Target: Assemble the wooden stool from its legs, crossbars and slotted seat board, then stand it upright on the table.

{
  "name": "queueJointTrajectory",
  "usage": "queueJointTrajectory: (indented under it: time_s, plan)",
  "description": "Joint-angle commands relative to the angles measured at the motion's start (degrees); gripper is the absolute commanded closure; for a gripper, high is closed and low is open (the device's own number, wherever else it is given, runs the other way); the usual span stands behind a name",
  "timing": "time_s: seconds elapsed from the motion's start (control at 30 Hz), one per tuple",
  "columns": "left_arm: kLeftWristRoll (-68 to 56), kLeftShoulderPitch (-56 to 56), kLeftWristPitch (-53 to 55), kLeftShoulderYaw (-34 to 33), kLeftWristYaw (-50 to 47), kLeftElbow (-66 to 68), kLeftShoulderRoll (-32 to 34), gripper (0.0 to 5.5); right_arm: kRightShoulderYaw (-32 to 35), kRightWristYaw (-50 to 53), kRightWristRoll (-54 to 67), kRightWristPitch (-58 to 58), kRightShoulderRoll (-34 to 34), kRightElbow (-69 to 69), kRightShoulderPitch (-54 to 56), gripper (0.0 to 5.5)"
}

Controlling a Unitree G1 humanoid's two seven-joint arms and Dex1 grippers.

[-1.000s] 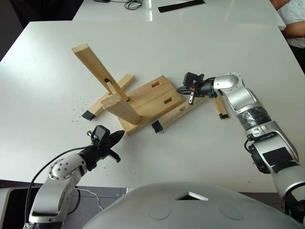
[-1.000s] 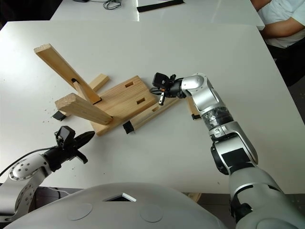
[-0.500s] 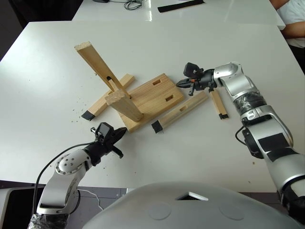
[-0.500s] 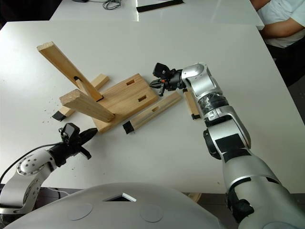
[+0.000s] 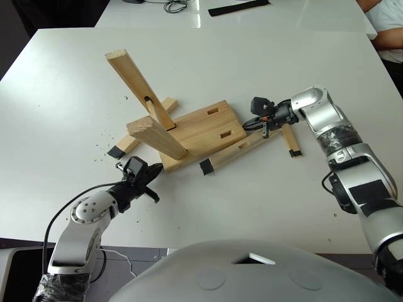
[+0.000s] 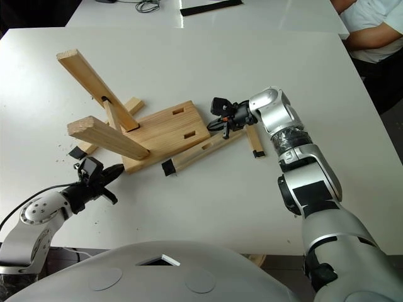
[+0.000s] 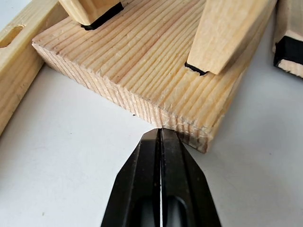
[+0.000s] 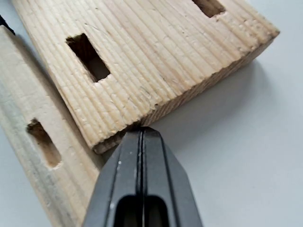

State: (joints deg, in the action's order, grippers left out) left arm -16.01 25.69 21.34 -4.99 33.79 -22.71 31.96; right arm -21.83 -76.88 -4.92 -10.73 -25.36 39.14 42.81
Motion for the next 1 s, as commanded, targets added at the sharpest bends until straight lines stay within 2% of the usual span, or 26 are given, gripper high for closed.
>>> queueJointTrajectory:
  time_s: [0.03,0.27,0.37,0.53,0.67,1.0]
  plan:
    - [0.71,-2.83,-1.17,0.00,1.52,1.75,1.35,5.48,-0.72,-4.80,2.46,-1.42,-0.97,-8.33,-2.90,5.50]
    - [2.37,-10.29,-2.99,0.64,3.07,8.29,2.56,5.48,-0.79,-6.45,4.32,-5.85,-1.29,-17.52,-7.28,5.50]
    - [3.11,-11.87,-4.07,0.62,3.20,10.83,2.47,5.48,2.75,-5.74,6.46,-8.55,-3.75,-19.97,-8.02,5.50]
    - [3.87,-10.70,-5.94,-0.56,2.24,11.82,1.59,5.48,8.17,-13.74,15.98,-16.64,-15.57,-36.44,-16.08,5.50]
    - [4.41,-11.17,-7.16,-1.73,1.15,13.47,0.93,5.48,7.62,-15.54,22.85,-18.83,-24.62,-45.17,-22.79,5.50]
    - [4.51,-12.83,-7.96,-1.47,1.49,14.49,1.01,5.48,1.00,-3.16,10.54,-11.77,-18.58,-31.60,-21.05,5.50]
